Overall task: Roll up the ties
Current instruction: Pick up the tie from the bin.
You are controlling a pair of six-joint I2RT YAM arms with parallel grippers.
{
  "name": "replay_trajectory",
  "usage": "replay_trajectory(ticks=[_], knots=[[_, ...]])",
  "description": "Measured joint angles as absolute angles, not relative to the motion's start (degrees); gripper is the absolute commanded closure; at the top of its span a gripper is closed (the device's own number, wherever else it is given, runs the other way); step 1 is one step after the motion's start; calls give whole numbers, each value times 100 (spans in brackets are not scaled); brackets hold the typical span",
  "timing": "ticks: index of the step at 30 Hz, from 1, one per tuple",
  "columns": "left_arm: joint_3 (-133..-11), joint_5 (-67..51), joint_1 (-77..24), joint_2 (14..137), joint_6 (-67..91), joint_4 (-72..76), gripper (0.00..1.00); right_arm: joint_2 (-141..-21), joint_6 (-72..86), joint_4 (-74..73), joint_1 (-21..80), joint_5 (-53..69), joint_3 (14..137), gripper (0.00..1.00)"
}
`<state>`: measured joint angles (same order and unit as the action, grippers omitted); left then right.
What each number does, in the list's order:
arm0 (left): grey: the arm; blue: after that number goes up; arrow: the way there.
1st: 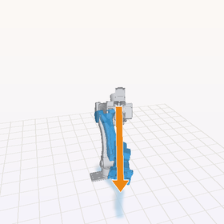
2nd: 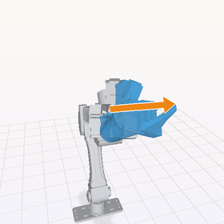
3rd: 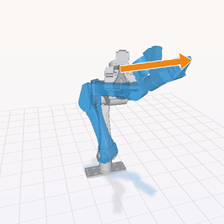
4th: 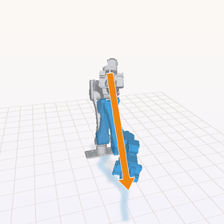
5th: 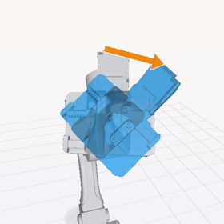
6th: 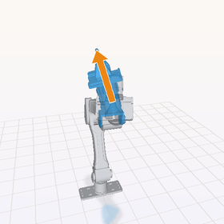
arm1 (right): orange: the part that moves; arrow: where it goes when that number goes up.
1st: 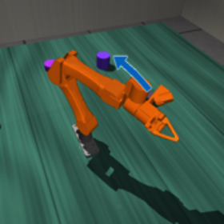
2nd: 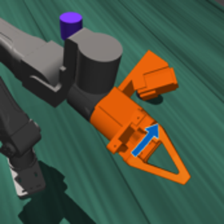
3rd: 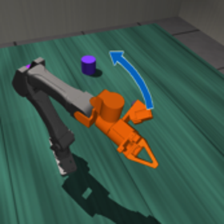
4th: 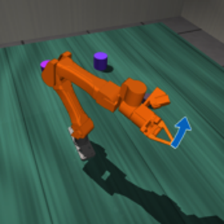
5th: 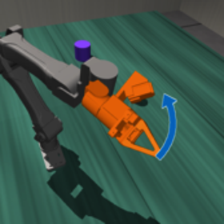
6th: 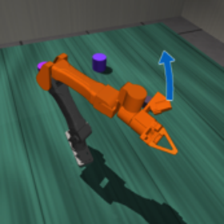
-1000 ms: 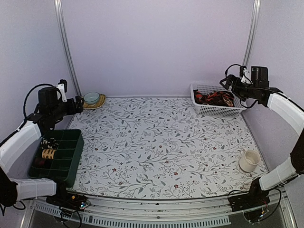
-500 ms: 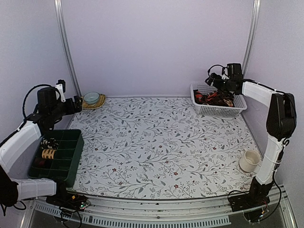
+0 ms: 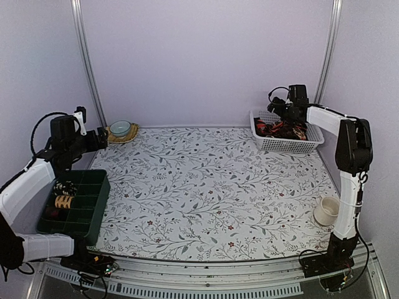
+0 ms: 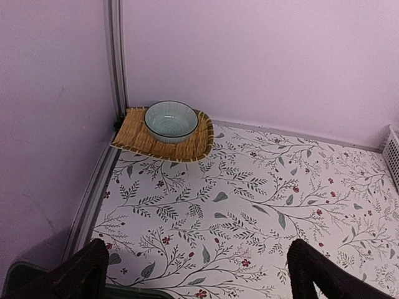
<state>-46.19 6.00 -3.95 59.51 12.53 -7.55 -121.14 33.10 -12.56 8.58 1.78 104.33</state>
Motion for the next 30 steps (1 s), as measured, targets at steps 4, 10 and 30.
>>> replay_trajectory(ticks=[4, 10, 30], knots=[[-4617, 611, -395, 5981, 1253, -757, 0, -12248, 3389, -1234, 860, 220, 10444, 6], [-4611, 626, -395, 6016, 1253, -760, 0, -12626, 3542, -1194, 864, 661, 10606, 7], [-4606, 674, -384, 6082, 1253, -760, 0, -13179, 3918, -1363, 1273, 1068, 10912, 9]])
